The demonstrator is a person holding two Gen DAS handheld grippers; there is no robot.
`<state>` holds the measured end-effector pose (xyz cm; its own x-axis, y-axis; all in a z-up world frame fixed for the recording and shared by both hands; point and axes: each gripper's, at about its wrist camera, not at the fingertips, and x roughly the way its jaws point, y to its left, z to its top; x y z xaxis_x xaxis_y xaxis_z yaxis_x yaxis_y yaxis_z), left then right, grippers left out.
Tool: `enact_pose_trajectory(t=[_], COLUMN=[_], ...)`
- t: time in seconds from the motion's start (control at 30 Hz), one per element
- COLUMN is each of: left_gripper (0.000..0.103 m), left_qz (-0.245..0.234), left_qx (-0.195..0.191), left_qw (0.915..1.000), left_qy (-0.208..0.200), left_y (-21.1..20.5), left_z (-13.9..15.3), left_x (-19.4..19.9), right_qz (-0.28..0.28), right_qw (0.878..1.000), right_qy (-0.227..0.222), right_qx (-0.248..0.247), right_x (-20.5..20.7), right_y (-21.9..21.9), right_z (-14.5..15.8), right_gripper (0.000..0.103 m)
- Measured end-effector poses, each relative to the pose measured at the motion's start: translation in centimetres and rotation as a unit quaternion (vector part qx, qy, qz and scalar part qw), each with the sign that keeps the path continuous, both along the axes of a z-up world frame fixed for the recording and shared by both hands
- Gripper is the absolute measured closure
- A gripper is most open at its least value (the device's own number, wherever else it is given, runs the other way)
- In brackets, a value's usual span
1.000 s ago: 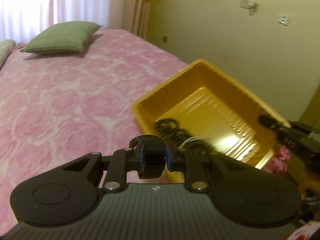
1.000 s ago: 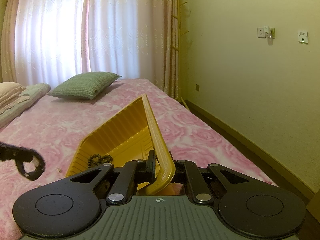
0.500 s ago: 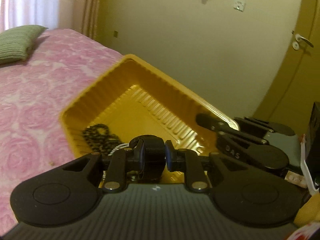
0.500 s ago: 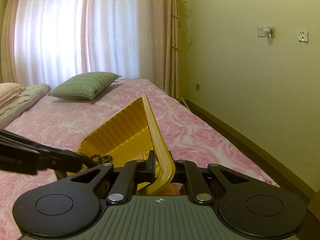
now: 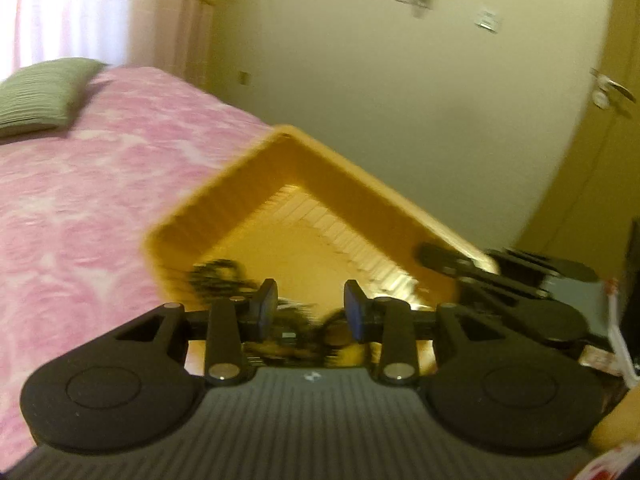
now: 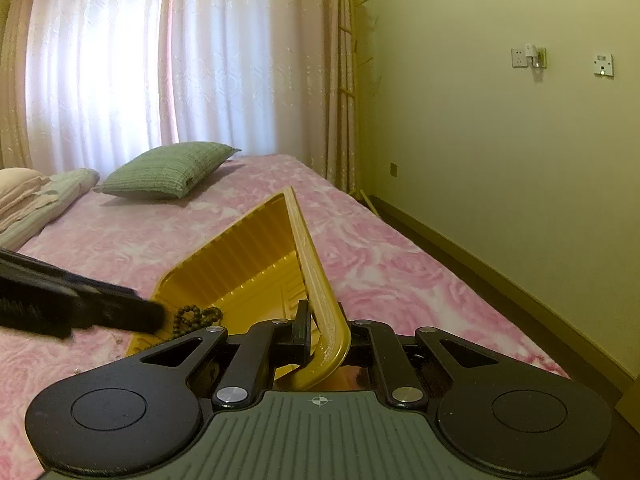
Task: Organize jewelry
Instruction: 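Open the left gripper to drop the watch into the tray, then pinch the small pearl earring on the cover with the left gripper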
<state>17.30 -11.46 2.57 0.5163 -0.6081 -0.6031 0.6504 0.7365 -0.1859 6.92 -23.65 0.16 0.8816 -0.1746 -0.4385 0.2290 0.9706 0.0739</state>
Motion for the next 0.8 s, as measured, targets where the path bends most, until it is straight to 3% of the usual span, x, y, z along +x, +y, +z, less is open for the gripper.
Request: enact_pose_trajectory(t=[0.2, 0.47, 0.8], left_gripper=[0.071, 0.071, 0.071], left_qz=[0.105, 0.204, 0.244], left_qx=[0.005, 0.032, 0.043], left_qw=[0.9945, 0.9784, 0.9686], left_qy=[-0.006, 0.003, 0.02], left_y=[5.4, 10.9, 13.0], left_z=[0.5, -1.1, -4.2], left_x=[1.4, 2.1, 1.0], right_qz=[0.0, 0.001, 0.002], right_qw=[1.0, 1.0, 1.0], right_qy=[0.0, 0.0, 0.001], right_qx=[0.0, -0.004, -0.007], right_x=[0.0, 0.0, 0.0], right_y=[0.0, 0.0, 0.1], right_z=[0.0, 0.0, 0.0], right_gripper=[0.094, 0.094, 0.094])
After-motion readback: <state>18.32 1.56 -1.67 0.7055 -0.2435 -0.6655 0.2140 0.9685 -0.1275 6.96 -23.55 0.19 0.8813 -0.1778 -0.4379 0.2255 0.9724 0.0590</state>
